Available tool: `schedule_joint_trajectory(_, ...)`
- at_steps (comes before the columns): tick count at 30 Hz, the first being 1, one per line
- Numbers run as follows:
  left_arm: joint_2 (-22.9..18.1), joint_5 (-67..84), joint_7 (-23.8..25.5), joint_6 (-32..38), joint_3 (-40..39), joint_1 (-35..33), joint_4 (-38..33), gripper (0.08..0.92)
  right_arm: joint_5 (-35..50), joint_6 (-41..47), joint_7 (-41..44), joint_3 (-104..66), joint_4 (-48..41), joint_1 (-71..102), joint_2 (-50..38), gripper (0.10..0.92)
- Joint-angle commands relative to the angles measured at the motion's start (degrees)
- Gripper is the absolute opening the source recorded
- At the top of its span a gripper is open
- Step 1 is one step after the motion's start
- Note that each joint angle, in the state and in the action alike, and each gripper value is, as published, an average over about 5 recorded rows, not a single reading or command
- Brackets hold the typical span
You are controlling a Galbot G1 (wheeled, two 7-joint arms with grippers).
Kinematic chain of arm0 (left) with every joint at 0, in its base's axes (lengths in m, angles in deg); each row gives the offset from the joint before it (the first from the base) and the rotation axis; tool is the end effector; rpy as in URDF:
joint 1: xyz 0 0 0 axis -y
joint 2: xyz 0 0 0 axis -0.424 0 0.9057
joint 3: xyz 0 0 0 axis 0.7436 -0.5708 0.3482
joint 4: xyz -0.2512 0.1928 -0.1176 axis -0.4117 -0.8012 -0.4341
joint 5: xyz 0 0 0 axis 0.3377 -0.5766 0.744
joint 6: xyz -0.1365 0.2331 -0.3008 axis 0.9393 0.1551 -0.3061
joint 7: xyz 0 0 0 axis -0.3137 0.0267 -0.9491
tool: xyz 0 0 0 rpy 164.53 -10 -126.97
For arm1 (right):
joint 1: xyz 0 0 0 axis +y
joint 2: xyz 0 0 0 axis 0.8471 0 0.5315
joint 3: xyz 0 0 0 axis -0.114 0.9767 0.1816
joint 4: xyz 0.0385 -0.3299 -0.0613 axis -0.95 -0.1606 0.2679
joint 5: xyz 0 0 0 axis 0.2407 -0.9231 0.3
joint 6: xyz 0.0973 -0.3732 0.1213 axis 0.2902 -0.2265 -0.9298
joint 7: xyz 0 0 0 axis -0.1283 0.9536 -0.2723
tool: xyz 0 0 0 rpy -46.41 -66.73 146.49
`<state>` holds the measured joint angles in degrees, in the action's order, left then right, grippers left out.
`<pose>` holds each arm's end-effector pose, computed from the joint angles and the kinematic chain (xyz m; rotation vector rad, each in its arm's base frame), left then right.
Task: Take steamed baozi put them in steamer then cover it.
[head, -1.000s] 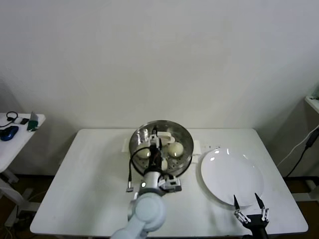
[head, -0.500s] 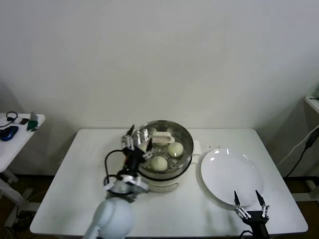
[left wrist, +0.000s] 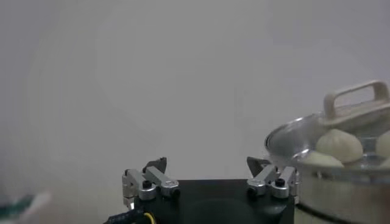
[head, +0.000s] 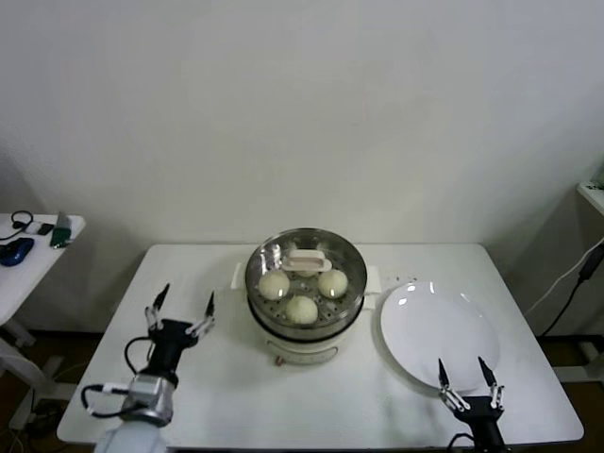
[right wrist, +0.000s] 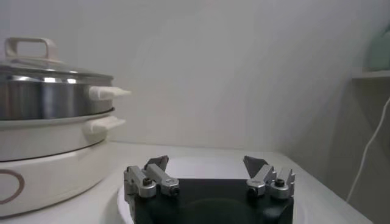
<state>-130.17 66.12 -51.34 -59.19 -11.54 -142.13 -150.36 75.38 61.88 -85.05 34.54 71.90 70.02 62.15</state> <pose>0.2538 0.0459 -0.2920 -0.0311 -3.0750 -0.4260 0.1641 -0.1159 -0.4307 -0.0008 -3.0635 0.0832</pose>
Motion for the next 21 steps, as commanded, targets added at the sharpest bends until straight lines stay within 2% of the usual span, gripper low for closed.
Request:
schedule_joint_trajectory(1, -1.4, 14.1, -0.2, 15.0, 3.7, -9.2, 7.6, 0.823, 0.3, -0.2, 0.3, 0.5, -0.8, -0.3, -0.1, 0.823)
schedule_joint_trajectory(21, -2.1, 12.1, 2.2, 14.2, 2.2, -10.0, 7.1, 0.823, 0.3, -1.1, 0.1, 1.1, -1.2, -0.3, 0.1, 0.823)
